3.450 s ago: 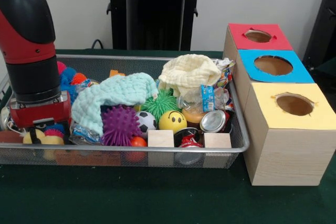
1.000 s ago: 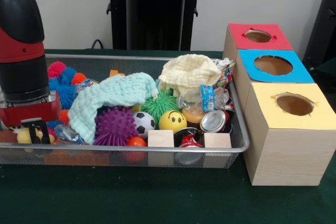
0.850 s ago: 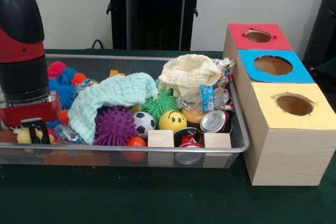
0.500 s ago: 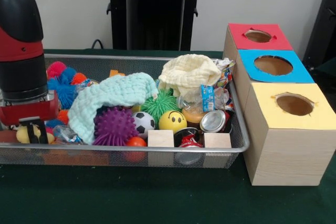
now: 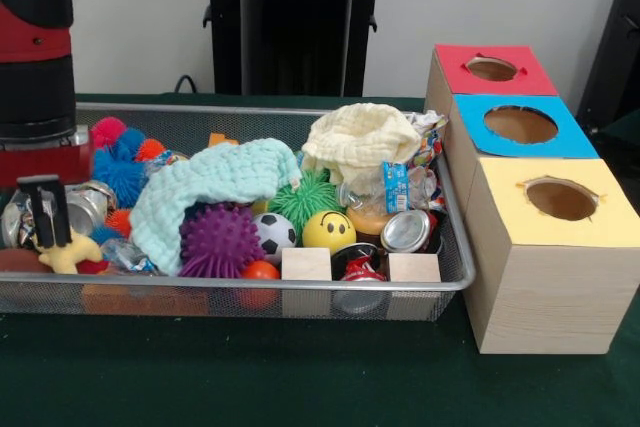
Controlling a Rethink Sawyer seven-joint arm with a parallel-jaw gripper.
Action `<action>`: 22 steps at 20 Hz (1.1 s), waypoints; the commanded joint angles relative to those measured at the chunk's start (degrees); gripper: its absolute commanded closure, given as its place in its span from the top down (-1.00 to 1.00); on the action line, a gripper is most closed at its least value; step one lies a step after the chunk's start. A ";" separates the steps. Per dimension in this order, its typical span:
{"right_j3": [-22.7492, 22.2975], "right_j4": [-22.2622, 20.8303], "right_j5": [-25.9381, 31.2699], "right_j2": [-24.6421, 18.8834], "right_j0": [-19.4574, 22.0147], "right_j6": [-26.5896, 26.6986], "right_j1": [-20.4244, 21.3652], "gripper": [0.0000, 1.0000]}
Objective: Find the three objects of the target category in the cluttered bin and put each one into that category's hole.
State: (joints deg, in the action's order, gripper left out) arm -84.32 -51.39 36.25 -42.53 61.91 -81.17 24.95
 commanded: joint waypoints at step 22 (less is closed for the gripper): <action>-3.48 -3.83 -1.99 3.20 0.73 10.81 -3.48 1.00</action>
State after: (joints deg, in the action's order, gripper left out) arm -85.83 -51.47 36.24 -41.69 61.97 -81.16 24.57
